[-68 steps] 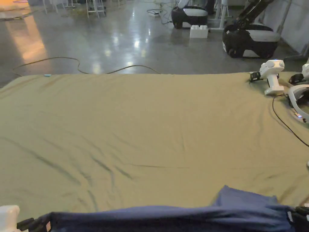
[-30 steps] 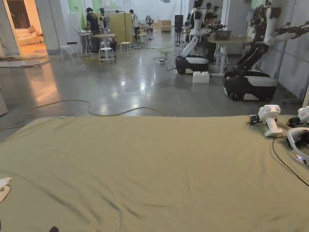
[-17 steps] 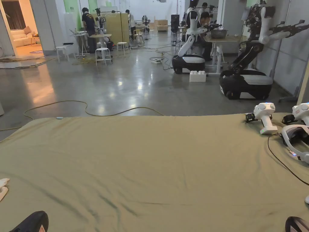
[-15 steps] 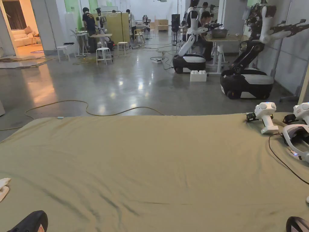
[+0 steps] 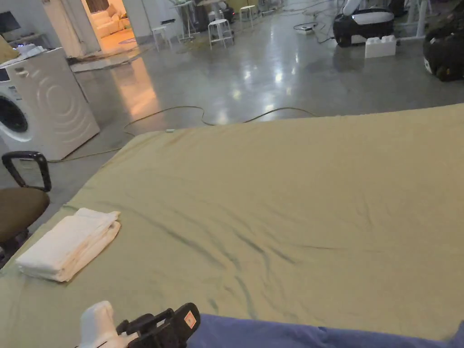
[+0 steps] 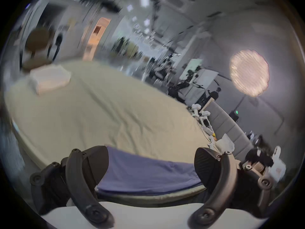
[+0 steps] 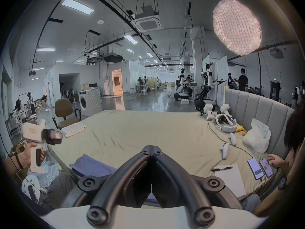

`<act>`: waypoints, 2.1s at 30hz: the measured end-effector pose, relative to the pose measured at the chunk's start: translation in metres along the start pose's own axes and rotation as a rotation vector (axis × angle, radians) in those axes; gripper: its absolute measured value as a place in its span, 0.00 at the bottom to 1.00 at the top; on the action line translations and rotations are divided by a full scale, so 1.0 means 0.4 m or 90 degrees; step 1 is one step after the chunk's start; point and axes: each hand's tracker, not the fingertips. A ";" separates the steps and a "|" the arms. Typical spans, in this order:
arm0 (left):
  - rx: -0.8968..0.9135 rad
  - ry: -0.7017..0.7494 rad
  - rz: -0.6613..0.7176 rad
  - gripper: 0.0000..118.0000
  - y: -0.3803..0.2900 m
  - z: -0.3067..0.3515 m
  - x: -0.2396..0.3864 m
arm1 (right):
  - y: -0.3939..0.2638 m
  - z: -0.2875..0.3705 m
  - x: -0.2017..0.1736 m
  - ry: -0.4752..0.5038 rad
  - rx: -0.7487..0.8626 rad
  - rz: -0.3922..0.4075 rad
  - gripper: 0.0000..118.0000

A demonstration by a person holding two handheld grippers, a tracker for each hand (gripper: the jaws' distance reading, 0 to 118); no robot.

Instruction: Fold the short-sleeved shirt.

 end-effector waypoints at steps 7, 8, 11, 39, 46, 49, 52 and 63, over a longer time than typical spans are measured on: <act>-0.120 0.030 0.191 0.92 -0.057 -0.203 -0.258 | -0.050 -0.020 0.029 -0.015 -0.059 -0.011 0.00; -0.130 0.019 0.208 0.92 -0.064 -0.224 -0.276 | -0.052 -0.023 0.032 -0.019 -0.064 -0.014 0.00; -0.137 -0.019 0.284 0.91 -0.079 -0.275 -0.322 | -0.059 -0.032 0.042 -0.027 -0.078 -0.030 0.00; -0.078 0.030 0.109 0.06 0.155 -0.109 -0.100 | -0.088 -0.063 0.035 0.017 -0.112 -0.132 0.00; -0.241 -0.049 -0.017 0.06 -0.081 -0.389 0.216 | -0.089 -0.021 0.060 -0.003 -0.097 -0.128 0.00; -0.288 0.005 -0.077 0.06 -0.160 -0.508 0.271 | -0.114 0.019 0.091 -0.021 -0.098 -0.118 0.00; -0.300 0.015 -0.090 0.11 -0.198 -0.559 0.294 | -0.141 0.054 0.125 -0.049 -0.107 -0.143 0.00; -0.235 -0.055 0.015 0.65 -0.139 -0.485 0.230 | -0.200 0.071 0.224 -0.086 -0.116 -0.269 0.00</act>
